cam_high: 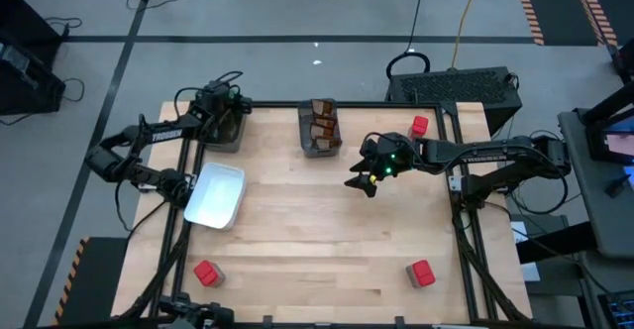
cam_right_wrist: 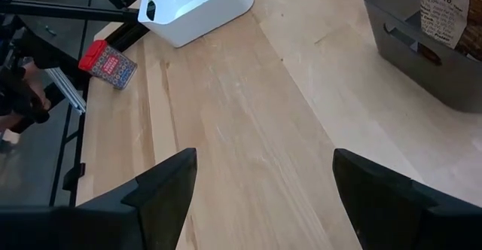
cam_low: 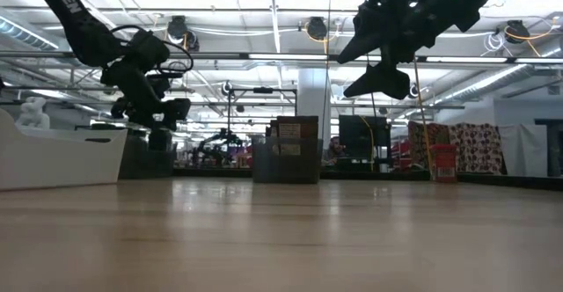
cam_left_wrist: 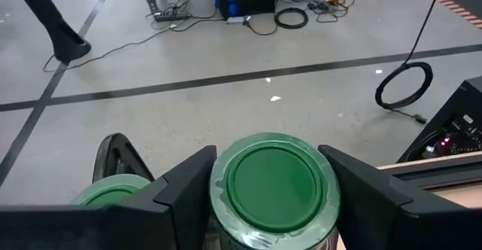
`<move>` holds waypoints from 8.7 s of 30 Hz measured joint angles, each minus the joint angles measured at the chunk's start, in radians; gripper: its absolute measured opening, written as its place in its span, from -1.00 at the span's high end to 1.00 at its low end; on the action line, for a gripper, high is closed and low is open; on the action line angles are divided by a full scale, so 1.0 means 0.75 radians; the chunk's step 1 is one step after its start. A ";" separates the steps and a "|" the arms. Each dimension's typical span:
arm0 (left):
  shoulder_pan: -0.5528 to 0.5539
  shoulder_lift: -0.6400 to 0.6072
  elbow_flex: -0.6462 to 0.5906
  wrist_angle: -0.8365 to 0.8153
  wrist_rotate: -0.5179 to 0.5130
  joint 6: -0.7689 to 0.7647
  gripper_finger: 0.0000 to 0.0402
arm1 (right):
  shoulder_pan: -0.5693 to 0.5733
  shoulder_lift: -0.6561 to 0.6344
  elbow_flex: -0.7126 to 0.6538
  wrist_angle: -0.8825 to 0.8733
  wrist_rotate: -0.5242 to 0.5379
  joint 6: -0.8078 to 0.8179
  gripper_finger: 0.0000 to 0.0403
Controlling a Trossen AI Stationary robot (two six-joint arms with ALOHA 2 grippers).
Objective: Sort spices by type
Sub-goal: Put the green seasoning bottle into the left black bin, then put the bottom left red seasoning can into the white bin
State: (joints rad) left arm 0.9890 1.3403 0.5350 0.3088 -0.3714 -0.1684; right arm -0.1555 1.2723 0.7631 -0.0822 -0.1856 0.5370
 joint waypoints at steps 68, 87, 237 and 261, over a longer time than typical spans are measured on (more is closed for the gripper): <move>-0.192 -0.259 0.447 -0.421 0.449 -0.005 -0.65 | -0.001 0.000 0.000 0.000 -0.033 -0.118 -0.45; -1.030 -0.257 0.449 -0.517 0.820 0.125 -0.65 | -0.027 -0.001 0.000 -0.008 -0.202 -0.063 -0.45; -1.156 -0.147 0.875 -2.508 0.426 0.804 -0.11 | -0.034 0.000 -0.001 -0.001 -0.175 -0.288 -0.45; -0.934 -0.240 0.379 -2.324 0.308 1.009 -0.14 | -0.027 0.000 0.000 0.004 -0.169 -0.279 -0.45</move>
State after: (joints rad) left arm 0.2883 1.1601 0.8191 -1.4340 -0.1401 0.5882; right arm -0.1761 1.2724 0.7631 -0.0792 -0.3122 0.3279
